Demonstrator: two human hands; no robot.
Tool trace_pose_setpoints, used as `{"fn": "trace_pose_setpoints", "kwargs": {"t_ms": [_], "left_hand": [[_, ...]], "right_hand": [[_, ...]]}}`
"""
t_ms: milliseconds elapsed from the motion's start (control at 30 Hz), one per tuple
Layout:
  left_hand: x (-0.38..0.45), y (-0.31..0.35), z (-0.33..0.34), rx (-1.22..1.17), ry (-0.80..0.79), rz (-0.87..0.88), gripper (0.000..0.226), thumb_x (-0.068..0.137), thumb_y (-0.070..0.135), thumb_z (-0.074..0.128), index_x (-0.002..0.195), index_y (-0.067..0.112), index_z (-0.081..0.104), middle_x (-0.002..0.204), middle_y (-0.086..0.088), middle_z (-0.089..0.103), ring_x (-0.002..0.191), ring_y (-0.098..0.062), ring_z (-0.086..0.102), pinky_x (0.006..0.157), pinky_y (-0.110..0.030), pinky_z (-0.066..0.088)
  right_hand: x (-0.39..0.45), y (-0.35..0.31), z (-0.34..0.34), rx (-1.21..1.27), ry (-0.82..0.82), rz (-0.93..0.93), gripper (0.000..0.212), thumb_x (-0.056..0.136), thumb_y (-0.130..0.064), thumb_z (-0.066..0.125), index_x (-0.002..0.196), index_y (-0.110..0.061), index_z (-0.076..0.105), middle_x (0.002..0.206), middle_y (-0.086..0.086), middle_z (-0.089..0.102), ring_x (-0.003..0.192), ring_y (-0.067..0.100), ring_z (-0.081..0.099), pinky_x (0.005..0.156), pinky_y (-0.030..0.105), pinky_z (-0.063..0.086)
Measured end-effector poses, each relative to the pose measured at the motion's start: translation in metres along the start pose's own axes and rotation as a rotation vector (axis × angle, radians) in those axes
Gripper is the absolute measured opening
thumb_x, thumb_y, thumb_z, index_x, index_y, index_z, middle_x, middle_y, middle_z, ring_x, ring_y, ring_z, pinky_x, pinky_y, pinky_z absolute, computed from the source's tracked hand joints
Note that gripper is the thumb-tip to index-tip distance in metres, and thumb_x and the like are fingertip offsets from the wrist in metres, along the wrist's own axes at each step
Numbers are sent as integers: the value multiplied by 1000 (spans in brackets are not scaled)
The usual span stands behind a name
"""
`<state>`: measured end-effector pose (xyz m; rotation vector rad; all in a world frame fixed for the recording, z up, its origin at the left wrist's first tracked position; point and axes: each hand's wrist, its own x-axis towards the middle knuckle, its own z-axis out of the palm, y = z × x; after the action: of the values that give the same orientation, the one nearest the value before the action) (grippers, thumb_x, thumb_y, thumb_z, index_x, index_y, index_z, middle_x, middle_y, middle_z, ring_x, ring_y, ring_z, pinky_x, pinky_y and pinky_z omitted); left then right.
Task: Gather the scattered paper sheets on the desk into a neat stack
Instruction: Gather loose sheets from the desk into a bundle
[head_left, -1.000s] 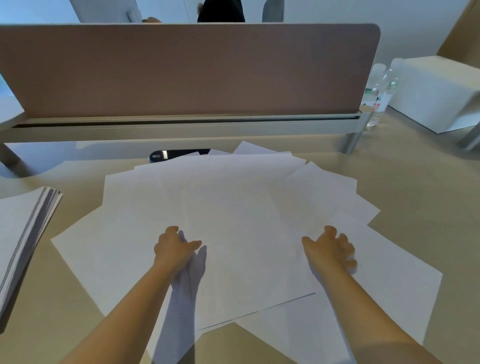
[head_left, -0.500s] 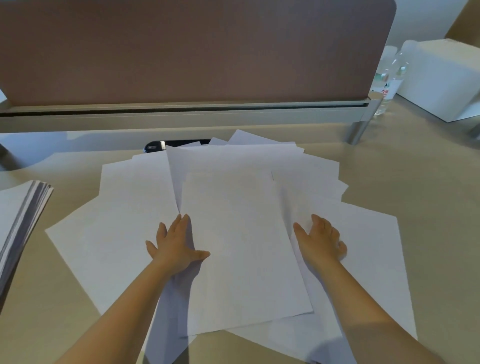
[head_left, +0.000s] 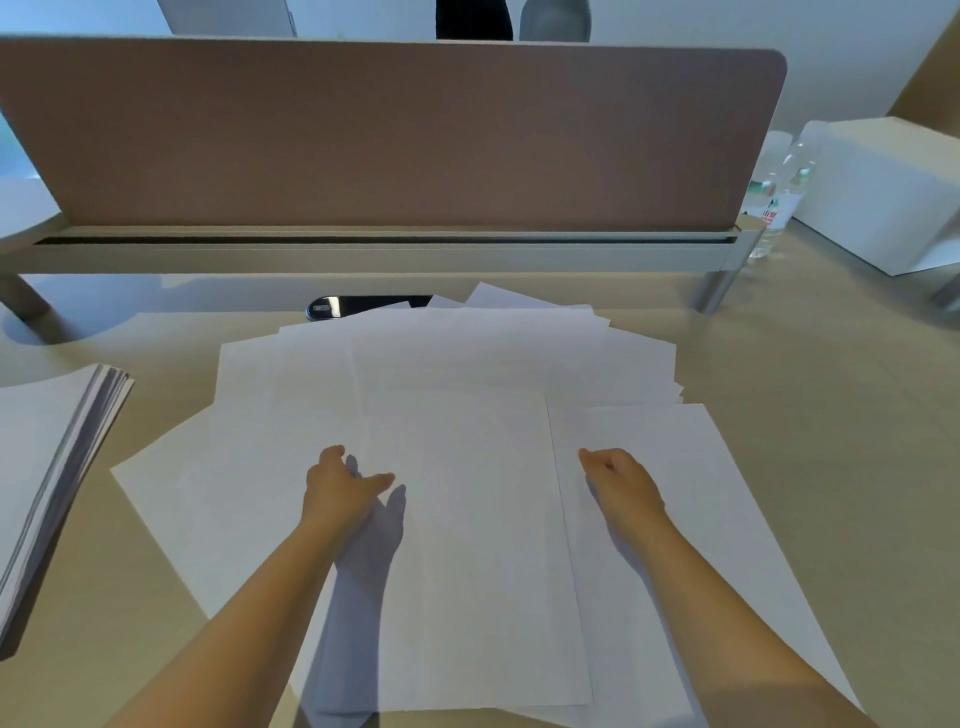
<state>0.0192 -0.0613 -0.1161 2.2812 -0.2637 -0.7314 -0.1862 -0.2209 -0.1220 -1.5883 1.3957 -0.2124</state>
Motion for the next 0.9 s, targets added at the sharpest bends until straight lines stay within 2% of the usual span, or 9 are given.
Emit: {"fn": "trace_pose_setpoints", "kwargs": {"t_ms": [100, 167, 267, 400, 500, 600, 733, 800, 900], "left_hand": [[-2, 3, -4, -163, -69, -72, 73, 86, 17, 64, 144, 1, 22, 150, -16, 31, 134, -34, 36, 103, -42, 37], [-2, 1, -5, -157, -99, -97, 56, 87, 13, 62, 135, 1, 36, 143, -17, 40, 126, -35, 46, 98, -42, 41], [-8, -1, -6, -19, -137, -66, 4, 89, 11, 54, 90, 8, 52, 105, -17, 58, 99, -32, 56, 92, -45, 47], [-14, -3, -5, 126, -128, -32, 21, 92, 18, 51, 109, 8, 48, 116, -15, 57, 105, -30, 54, 91, -35, 42], [-14, -4, -5, 149, -76, -36, 42, 91, 21, 54, 128, 4, 44, 128, -12, 51, 117, -29, 49, 87, -30, 36], [-13, -3, 2, 102, -85, -17, 8, 89, 18, 56, 94, 13, 51, 98, -7, 49, 94, -25, 47, 79, -29, 36], [-19, 7, 20, 108, -170, 8, 48, 89, 17, 57, 131, 3, 40, 125, -14, 50, 114, -31, 51, 91, -34, 40], [-21, 10, 26, 90, -186, 3, 46, 88, 17, 58, 129, 3, 41, 121, -12, 53, 107, -29, 53, 92, -36, 43], [-18, 12, 24, 166, -84, -2, 28, 87, 21, 58, 112, 11, 51, 109, -6, 56, 108, -30, 51, 94, -38, 41]], "right_hand": [[-2, -5, 9, 33, -73, -22, 17, 89, -30, 50, 74, -24, 47, 72, -4, 48, 76, 17, 49, 89, 36, 44], [-5, -11, 16, 59, -132, -9, 8, 88, -25, 54, 95, -22, 51, 87, -4, 50, 88, 17, 55, 96, 36, 43], [-5, -15, 24, 129, -207, 50, 51, 86, -24, 60, 132, -12, 40, 126, 7, 47, 116, 25, 52, 106, 41, 39], [-6, -18, 24, 165, -172, 13, 50, 88, -16, 57, 134, -9, 38, 143, 11, 39, 124, 27, 47, 105, 35, 38], [-1, -15, 6, -225, 101, 21, 49, 88, -27, 53, 133, -14, 39, 136, 8, 44, 123, 29, 44, 100, 40, 38], [-1, -8, -7, -467, 166, 116, 53, 88, -34, 50, 135, -14, 35, 135, 10, 41, 124, 32, 39, 97, 43, 38], [0, -10, 5, -217, -9, 14, 54, 92, -31, 46, 139, -12, 29, 143, 11, 36, 128, 32, 38, 105, 42, 37], [-2, -13, 6, 5, -55, -5, 50, 93, -25, 45, 139, -13, 31, 144, 9, 37, 127, 29, 42, 103, 36, 38], [-1, -11, -11, -176, 164, 30, 48, 91, -25, 47, 136, -14, 37, 139, 9, 42, 126, 28, 41, 105, 39, 35]]}}
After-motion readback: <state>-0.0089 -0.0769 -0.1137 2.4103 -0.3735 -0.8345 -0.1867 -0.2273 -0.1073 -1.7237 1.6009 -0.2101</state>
